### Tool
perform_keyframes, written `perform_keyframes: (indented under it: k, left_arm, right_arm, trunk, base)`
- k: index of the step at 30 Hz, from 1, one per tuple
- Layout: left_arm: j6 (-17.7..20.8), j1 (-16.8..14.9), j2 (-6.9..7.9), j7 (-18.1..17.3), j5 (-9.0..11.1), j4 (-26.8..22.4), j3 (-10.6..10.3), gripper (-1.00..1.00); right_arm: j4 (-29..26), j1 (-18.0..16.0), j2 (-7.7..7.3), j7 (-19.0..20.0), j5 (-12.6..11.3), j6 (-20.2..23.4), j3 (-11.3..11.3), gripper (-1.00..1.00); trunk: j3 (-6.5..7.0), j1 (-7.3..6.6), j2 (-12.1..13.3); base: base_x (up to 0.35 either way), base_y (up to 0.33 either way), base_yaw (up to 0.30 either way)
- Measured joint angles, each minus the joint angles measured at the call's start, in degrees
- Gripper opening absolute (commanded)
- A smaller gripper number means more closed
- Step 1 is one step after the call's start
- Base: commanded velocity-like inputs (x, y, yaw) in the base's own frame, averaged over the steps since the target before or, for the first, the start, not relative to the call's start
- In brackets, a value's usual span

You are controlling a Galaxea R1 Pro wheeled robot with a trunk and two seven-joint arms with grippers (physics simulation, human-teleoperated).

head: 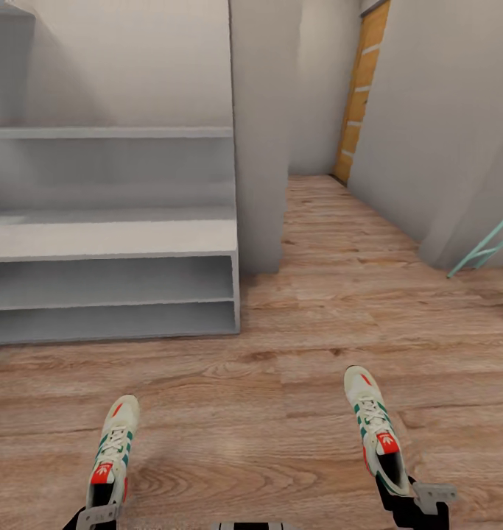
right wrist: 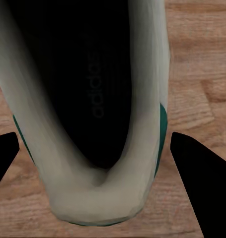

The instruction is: Pick up the two gym shoes and the two sandals from the corridor floor and place them onto the hallstand (shoe rack) in the corridor, making sure they are on the rack and not on the floor. Arrange them so the two gym shoes are next to each other and the two sandals are next to each other.

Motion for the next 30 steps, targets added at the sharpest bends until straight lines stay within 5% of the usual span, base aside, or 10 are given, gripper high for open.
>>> perform_keyframes:
  k: [10,21,25,30]
  left_arm:
    - [-0.01,0.01,0.06,0.0,0.09,0.0,0.0,-1.0]
    - [-0.02,0.0,0.03,0.0,0.07,0.0,0.0,-1.0]
    - [-0.02,-0.03,0.01,0.0,0.04,0.0,0.02,-1.0]
    - [-0.01,-0.02,-0.01,0.0,0.0,0.01,0.01,-1.0]
  right_arm:
    - [0.04,0.01,-0.06,-0.06,-0.17,0.01,-0.04,-1.0]
    - [-0.09,0.01,-0.02,-0.11,-0.29,0.07,-0.14,-1.0]
    - [-0.21,0.01,-0.13,0.07,-0.41,0.21,-3.26,-1.0]
    - [-0.3,0.01,-0.17,0.16,-0.4,0.19,-4.44,-1.0]
  trunk:
    - [-0.31,-0.01,0.0]
    - [-0.39,-0.02,0.0]
    - [-0.39,-0.01,0.0]
    - [-0.39,0.0,0.0]
  base:
    - [0.145,0.212,0.273]
    - [0.172,0.271,0.039]
    - [0.111,0.131,0.001]
    - [0.018,0.021,0.0]
